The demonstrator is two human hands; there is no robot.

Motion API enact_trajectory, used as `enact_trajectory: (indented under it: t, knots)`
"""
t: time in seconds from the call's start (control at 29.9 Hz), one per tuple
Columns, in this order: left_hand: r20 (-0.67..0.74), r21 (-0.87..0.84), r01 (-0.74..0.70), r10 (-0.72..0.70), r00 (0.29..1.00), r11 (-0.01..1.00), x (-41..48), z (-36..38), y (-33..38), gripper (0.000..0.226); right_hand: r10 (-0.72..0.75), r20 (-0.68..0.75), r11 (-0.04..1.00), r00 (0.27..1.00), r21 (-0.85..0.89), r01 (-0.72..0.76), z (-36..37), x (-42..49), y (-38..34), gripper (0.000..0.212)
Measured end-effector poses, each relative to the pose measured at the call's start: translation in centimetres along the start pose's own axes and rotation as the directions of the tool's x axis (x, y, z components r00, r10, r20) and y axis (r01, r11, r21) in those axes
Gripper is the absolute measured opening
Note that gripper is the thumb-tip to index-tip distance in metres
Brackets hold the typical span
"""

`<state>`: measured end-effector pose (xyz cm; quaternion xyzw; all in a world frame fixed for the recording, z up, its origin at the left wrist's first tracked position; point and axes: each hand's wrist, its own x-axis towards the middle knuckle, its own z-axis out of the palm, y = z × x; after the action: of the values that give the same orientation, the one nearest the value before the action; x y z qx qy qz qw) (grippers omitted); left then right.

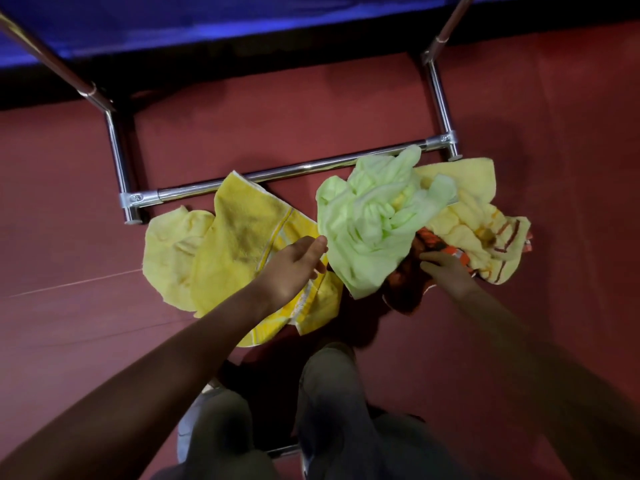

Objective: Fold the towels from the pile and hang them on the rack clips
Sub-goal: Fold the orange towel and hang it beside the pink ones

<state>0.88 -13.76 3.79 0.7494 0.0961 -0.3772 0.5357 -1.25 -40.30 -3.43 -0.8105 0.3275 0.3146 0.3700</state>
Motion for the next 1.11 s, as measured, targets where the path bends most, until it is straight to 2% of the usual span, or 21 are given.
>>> enact_trajectory:
  t: [0.13, 0.23, 0.33, 0.44, 0.5, 0.57, 0.64, 0.7, 0.77, 0.87, 0.94, 1.0, 1.11]
  knots:
    - [0.065, 0.087, 0.006, -0.012, 0.998, 0.996, -1.4, 0.9, 0.8, 0.026, -0.106, -0.013, 0.983, 0.994, 0.148, 0.107, -1.9, -3.1, -3.1, 0.031]
    - [0.104, 0.165, -0.021, 0.004, 0.995, 0.986, -2.5, 1.6, 1.7, 0.046, -0.170, 0.043, 0.951, 0.985, 0.269, 0.152, -3.1, -5.5, -5.2, 0.029]
    - [0.107, 0.223, -0.135, 0.114, 0.988, 0.965, -3.8, 1.0, 3.9, 0.073, -0.225, 0.175, 0.839, 0.959, 0.534, 0.100, -4.4, -9.7, -8.3, 0.027]
    - [0.101, 0.275, -0.220, 0.200, 0.975, 0.936, -4.3, 0.5, 5.7, 0.096, -0.363, 0.283, 0.721, 0.888, 0.689, 0.075, -4.9, -13.2, -10.9, 0.021]
    - [0.072, 0.293, -0.248, 0.237, 0.969, 0.923, -4.9, 0.1, 7.2, 0.098, -0.450, 0.298, 0.621, 0.842, 0.782, 0.055, -5.4, -15.1, -12.7, 0.022]
    - [0.039, 0.271, -0.283, 0.283, 0.958, 0.920, -5.9, -0.7, 8.6, 0.084, -0.515, 0.293, 0.524, 0.806, 0.851, 0.025, -6.2, -16.7, -14.7, 0.030]
    - [-0.006, 0.228, -0.346, 0.357, 0.934, 0.910, -6.7, -1.5, 9.8, 0.055, -0.563, 0.292, 0.475, 0.773, 0.880, 0.013, -6.6, -17.9, -16.3, 0.044]
    - [-0.057, 0.139, -0.380, 0.390, 0.919, 0.915, -7.5, -2.3, 11.1, 0.009, -0.601, 0.301, 0.459, 0.740, 0.889, 0.011, -6.9, -18.9, -17.9, 0.056]
    - [-0.091, 0.020, -0.402, 0.402, 0.911, 0.915, -10.0, -3.3, 13.7, 0.023, -0.611, 0.255, 0.440, 0.750, 0.896, 0.054, -7.8, -21.0, -19.3, 0.055]
    - [-0.144, -0.124, -0.388, 0.370, 0.918, 0.913, -11.9, -4.3, 15.4, 0.025, -0.594, 0.203, 0.545, 0.778, 0.813, 0.205, -7.5, -22.8, -19.8, 0.037]
    - [-0.193, -0.172, -0.379, 0.346, 0.918, 0.909, -13.5, -5.0, 16.5, 0.025, -0.638, 0.215, 0.611, 0.739, 0.726, 0.316, -6.7, -24.2, -19.5, 0.034]
    - [-0.220, -0.184, -0.384, 0.343, 0.913, 0.905, -15.1, -5.4, 17.4, 0.025, -0.695, 0.209, 0.634, 0.688, 0.629, 0.449, -6.0, -26.1, -19.5, 0.025]
    - [-0.249, -0.189, -0.398, 0.348, 0.904, 0.898, -19.1, -6.0, 19.0, 0.021, -0.781, 0.097, 0.561, 0.617, 0.543, 0.625, -6.1, -29.5, -20.3, 0.024]
